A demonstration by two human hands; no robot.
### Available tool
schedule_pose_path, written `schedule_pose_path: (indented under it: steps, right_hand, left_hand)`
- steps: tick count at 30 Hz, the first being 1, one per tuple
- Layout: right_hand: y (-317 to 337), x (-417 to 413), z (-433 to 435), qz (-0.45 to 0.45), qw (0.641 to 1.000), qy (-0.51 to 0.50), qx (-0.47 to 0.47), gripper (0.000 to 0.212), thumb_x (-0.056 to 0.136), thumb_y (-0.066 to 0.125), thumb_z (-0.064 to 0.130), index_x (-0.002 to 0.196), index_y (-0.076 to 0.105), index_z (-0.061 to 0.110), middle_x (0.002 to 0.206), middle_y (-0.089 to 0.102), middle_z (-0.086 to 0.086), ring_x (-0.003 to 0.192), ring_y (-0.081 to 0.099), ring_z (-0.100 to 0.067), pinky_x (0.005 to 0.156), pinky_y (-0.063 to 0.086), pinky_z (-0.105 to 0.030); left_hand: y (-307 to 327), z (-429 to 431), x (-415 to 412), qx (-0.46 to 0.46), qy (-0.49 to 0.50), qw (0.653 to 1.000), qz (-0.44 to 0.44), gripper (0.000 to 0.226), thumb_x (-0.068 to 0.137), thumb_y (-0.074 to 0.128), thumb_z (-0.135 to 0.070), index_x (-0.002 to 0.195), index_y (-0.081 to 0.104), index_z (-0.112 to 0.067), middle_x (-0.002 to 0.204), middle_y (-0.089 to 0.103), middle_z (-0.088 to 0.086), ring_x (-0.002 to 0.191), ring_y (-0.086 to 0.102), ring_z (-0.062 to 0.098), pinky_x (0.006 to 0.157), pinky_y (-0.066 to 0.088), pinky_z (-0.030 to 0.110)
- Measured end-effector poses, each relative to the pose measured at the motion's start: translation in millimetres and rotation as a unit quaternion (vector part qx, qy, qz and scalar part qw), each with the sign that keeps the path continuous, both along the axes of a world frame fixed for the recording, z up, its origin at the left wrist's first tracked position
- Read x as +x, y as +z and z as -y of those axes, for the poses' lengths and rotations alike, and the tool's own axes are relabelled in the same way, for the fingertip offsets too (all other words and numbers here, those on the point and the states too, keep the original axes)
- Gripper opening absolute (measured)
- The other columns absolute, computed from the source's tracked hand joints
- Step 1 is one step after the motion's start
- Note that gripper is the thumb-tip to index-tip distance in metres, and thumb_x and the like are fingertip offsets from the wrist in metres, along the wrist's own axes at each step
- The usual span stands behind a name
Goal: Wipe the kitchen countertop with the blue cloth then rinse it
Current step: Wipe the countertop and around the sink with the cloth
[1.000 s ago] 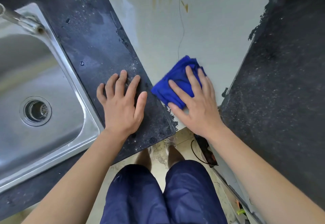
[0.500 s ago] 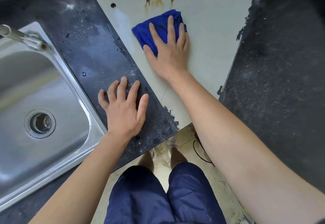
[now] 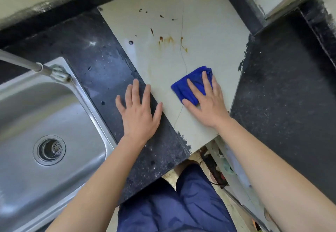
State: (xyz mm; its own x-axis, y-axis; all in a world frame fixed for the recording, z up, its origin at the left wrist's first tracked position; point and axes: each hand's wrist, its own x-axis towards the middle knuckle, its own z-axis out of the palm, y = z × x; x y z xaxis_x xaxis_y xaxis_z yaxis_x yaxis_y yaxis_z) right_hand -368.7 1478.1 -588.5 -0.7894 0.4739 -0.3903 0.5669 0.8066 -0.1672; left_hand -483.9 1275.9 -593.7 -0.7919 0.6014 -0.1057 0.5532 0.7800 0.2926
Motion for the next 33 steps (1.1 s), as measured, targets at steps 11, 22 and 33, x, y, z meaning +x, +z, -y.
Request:
schedule_pose_path:
  steps: [11, 22, 33]
  right_hand:
    - [-10, -189, -117, -0.010, 0.999, -0.006, 0.030, 0.074, 0.093, 0.022, 0.073, 0.157, 0.001, 0.043, 0.165, -0.017, -0.012, 0.150, -0.013, -0.042, 0.122, -0.005, -0.051]
    - [-22, -249, -122, -0.086, 0.994, 0.051, 0.043, 0.070, 0.094, 0.021, 0.064, 0.158, 0.011, 0.037, 0.166, -0.003, -0.016, 0.150, -0.005, -0.046, 0.122, -0.002, -0.054]
    - [-24, -88, -56, -0.098, 0.981, 0.168, 0.025, 0.068, 0.095, 0.037, 0.062, 0.156, 0.023, 0.037, 0.166, 0.001, -0.017, 0.150, -0.001, -0.045, 0.122, 0.001, -0.054]
  left_hand:
    - [-20, -40, -39, -0.022, 0.012, 0.998, -0.055, 0.058, 0.097, 0.045, -0.050, 0.143, 0.047, -0.014, 0.157, 0.033, 0.015, 0.145, 0.028, 0.036, 0.112, 0.020, 0.061]
    - [-22, -42, -43, -0.039, 0.018, 0.996, -0.074, 0.057, 0.096, 0.045, -0.055, 0.137, 0.054, -0.016, 0.154, 0.038, 0.014, 0.142, 0.033, 0.036, 0.110, 0.023, 0.060]
    - [-3, -33, -44, -0.030, 0.058, 0.996, -0.064, 0.059, 0.093, 0.049, -0.058, 0.136, 0.051, -0.018, 0.152, 0.036, 0.013, 0.140, 0.033, 0.033, 0.110, 0.021, 0.057]
